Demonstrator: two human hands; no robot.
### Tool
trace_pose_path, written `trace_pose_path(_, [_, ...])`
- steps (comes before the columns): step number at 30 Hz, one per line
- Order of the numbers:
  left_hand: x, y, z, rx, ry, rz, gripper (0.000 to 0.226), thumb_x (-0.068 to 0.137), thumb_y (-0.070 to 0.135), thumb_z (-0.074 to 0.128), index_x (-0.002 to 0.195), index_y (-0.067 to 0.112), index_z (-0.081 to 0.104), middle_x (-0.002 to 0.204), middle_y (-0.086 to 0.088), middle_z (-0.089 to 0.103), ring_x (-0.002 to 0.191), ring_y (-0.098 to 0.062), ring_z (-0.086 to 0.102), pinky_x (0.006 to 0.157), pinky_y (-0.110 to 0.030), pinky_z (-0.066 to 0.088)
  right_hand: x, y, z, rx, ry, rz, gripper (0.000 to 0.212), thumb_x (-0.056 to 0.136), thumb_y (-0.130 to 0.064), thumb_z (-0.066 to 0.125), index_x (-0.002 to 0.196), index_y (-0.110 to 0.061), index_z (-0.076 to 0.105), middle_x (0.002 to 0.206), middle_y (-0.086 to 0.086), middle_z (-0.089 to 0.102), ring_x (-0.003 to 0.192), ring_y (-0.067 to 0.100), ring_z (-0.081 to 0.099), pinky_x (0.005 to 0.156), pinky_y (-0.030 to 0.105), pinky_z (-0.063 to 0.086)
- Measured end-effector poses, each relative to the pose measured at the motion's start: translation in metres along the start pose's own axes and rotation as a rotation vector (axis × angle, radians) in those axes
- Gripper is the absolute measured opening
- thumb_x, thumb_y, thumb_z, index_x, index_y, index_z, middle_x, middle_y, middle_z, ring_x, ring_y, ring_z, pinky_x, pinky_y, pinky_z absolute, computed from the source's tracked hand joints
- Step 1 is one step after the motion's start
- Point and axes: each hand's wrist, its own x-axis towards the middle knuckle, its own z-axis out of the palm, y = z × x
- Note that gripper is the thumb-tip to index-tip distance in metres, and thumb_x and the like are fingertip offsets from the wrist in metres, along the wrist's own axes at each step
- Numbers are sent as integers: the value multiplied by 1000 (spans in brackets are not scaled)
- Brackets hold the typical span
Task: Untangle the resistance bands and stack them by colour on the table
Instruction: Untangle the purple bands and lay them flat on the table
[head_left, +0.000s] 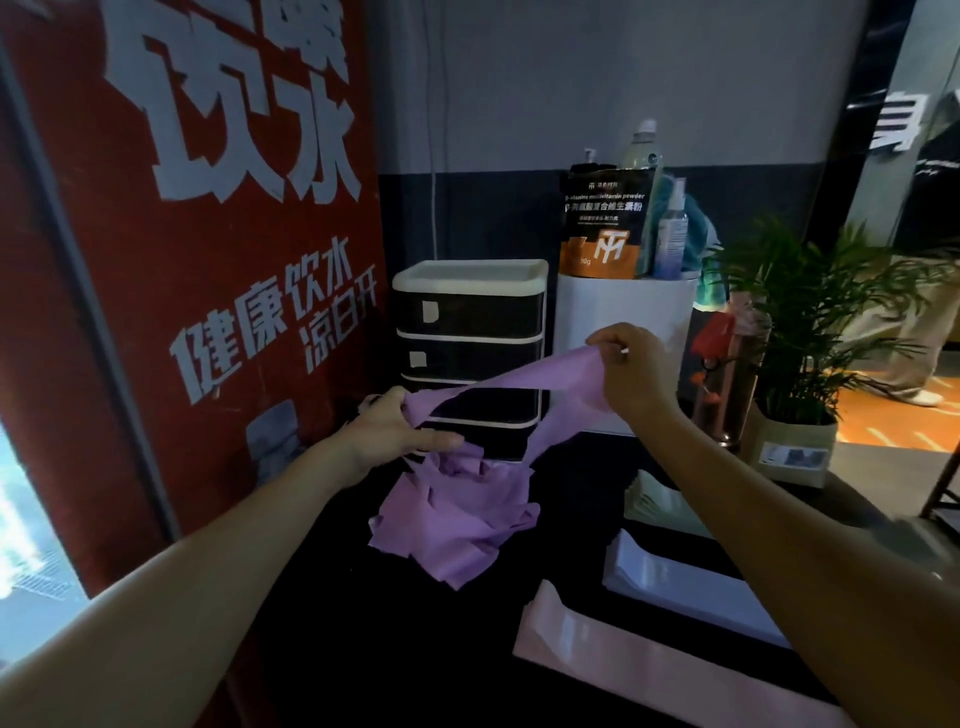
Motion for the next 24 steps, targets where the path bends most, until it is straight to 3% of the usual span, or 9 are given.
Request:
trace_pose_path(2, [-1,-4,0,47,78,12,66,46,48,88,89,21,47,110,-6,53,98,-19,53,83,-37,49,-7,0,-1,-26,-59,-20,34,91,7,34,103,-2,65,117,18,56,106,28,54,67,12,28])
trace_pose_path(4, [-2,-3,3,-88,156,37,31,79,32,73,86,19,46,100,-5,52,87,-15,52,72,-29,46,-15,0,-2,-33,-130,-39,36,89,9,34,102,-1,65,117,20,54,105,30,53,63,12,31])
trace_pose_path(6, [-5,1,6,-216,166,35,16,89,27,60,85,17,48,86,-1,52,78,-12,50,67,-25,43,-22,0,-5,11,-210,-37,27,90,3,42,99,-3,66,116,19,55,103,27,55,63,1,33])
trace_pose_path(9, [-9,7,6,-281,154,-13,10,93,24,55,86,19,50,83,1,52,75,-10,49,66,-26,43,-33,-2,-9,47,-318,-52,9,86,-18,62,92,-12,66,105,9,57,85,10,52,64,0,33])
trace_pose_path(12, [-11,9,4,-332,198,-59,9,97,19,48,91,18,54,92,1,55,85,-14,51,69,-27,46,-39,-1,-10,-30,-388,-108,23,76,-30,75,90,-15,64,92,-2,50,78,5,48,65,7,34])
trace_pose_path(15, [-12,8,0,-419,238,-90,12,95,16,51,86,19,58,89,0,58,83,-13,51,74,-26,44,-38,6,-5,-190,-395,-200,13,77,-14,71,88,-10,66,86,2,50,76,14,50,62,21,35])
trace_pose_path(18, [-12,3,-6,-613,248,-153,9,94,10,53,88,13,58,86,-5,59,76,-14,55,66,-25,50,-36,18,-4,-338,-325,-182,15,82,-1,55,93,-2,66,83,6,50,88,24,48,71,26,29])
trace_pose_path(21, [-14,-2,-12,-789,301,-193,11,94,4,49,88,7,57,85,-10,57,73,-17,57,50,-21,54,-35,31,-8,-288,-274,-45,15,87,-5,58,97,-7,68,100,19,58,93,27,53,80,28,36])
trace_pose_path(24, [-14,-7,-16,-931,334,-264,13,94,1,48,86,4,57,73,-11,64,54,-15,65,42,-20,52,-36,33,-11,-67,-293,208,7,85,-3,64,91,-3,66,87,16,61,83,27,59,74,33,48])
